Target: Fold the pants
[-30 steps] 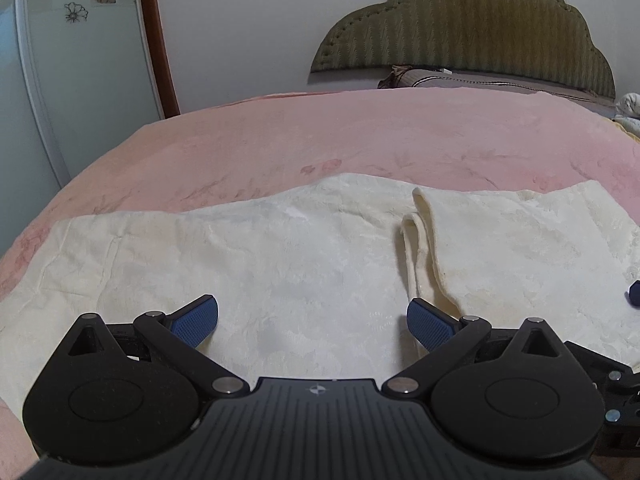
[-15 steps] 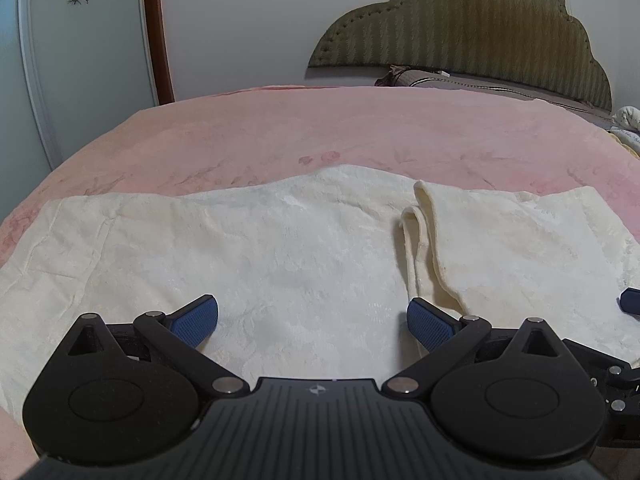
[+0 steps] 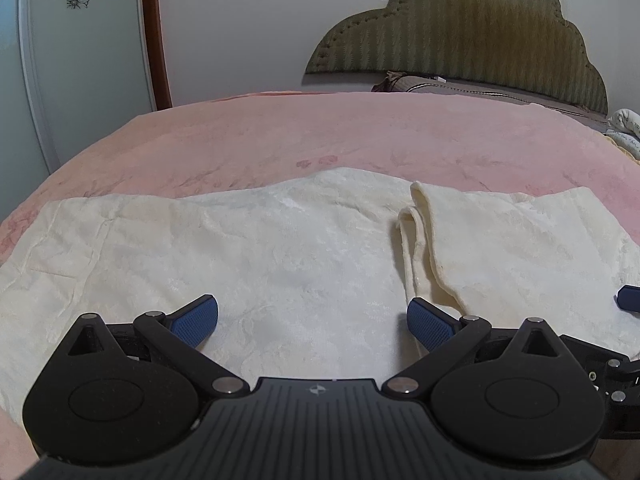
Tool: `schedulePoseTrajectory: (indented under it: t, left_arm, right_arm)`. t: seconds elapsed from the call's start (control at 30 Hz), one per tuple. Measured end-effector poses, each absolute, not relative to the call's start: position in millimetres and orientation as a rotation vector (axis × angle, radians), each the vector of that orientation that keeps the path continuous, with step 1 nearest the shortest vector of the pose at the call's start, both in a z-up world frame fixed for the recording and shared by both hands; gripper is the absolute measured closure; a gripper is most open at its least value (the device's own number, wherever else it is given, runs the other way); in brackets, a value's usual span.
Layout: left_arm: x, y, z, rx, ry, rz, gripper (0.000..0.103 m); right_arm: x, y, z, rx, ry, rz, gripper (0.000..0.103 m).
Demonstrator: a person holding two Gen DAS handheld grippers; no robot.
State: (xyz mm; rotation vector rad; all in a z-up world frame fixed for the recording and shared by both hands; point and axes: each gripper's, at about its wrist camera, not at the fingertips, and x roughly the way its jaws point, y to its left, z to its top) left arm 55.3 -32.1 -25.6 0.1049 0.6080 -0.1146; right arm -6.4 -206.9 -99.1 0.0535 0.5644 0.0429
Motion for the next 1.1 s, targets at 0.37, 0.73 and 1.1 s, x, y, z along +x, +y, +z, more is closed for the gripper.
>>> schedulePoseTrajectory:
  t: [0.37, 0.73, 1.1]
  left_arm:
    - [53.5, -35.1, -25.7, 0.138, 0.607, -0.121, 0.000]
    - [53.2, -35.4, -25.5, 0.144, 0.604, -0.120, 0.000]
    - [49.6, -36.3, -18.7, 0.143, 0.595, -0.122, 0.001]
  right_arm:
    - [-6.7, -207.1, -99.0, 0.053, 0.565, 0.043, 0.000]
    - [-6.7, -207.0, -99.0, 0.053, 0.564, 0.043, 0.000]
    - [-6.5, -207.2, -99.1, 0.053, 0.564, 0.043, 0.000]
